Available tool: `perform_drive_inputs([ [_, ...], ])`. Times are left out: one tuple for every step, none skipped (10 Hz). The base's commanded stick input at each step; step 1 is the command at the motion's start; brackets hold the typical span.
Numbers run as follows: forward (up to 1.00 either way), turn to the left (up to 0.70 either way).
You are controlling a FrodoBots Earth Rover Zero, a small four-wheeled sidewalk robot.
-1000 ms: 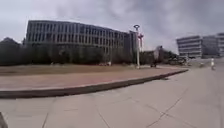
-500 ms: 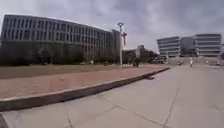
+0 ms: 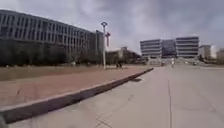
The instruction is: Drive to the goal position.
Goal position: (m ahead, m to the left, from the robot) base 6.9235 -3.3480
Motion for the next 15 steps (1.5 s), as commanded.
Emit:
perform_drive_inputs([
  [1.0, -0.4],
  [1.0, -0.4],
  [1.0, -0.07],
  [1.0, 0.0],
  [1.0, 0.0],
  [1.0, 0.0],
  [1.0, 0.0],
  [1.0, 0.0],
  [1.0, 0.0],
  [1.0, 0.0],
  [1.0, 0.0],
  [1.0, 0.0],
  [1.0, 0.0],
  [1.0, 0.0],
  [1.0, 0.0],
])
